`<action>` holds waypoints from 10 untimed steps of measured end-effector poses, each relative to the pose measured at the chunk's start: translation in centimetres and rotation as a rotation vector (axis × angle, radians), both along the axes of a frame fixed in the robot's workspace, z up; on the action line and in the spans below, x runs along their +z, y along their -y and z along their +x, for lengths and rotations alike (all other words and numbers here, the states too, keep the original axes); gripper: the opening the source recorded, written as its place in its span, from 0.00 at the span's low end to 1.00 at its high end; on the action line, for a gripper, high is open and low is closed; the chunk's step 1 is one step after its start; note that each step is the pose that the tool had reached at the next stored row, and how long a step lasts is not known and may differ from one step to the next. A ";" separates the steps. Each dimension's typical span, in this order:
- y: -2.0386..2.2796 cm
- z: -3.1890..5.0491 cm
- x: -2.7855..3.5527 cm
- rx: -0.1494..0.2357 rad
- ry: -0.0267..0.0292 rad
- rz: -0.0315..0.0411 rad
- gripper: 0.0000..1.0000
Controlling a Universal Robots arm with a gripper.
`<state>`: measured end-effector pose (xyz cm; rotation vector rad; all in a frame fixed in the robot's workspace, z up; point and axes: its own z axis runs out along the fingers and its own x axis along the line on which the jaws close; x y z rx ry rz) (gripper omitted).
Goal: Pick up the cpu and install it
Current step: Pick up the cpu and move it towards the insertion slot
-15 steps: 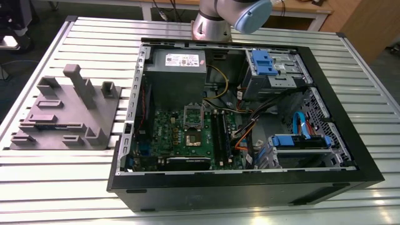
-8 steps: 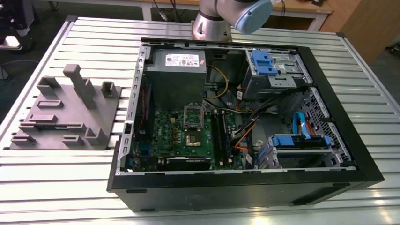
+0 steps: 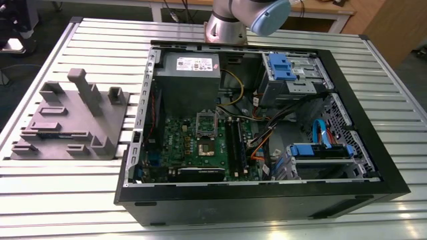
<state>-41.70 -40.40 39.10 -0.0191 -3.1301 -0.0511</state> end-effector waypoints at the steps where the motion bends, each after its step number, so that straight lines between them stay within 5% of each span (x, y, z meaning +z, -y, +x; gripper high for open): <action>1: 0.00 0.03 0.00 0.000 0.0000 0.0000 0.47; 10: 0.00 0.48 0.01 0.000 -0.0001 -0.0001 0.47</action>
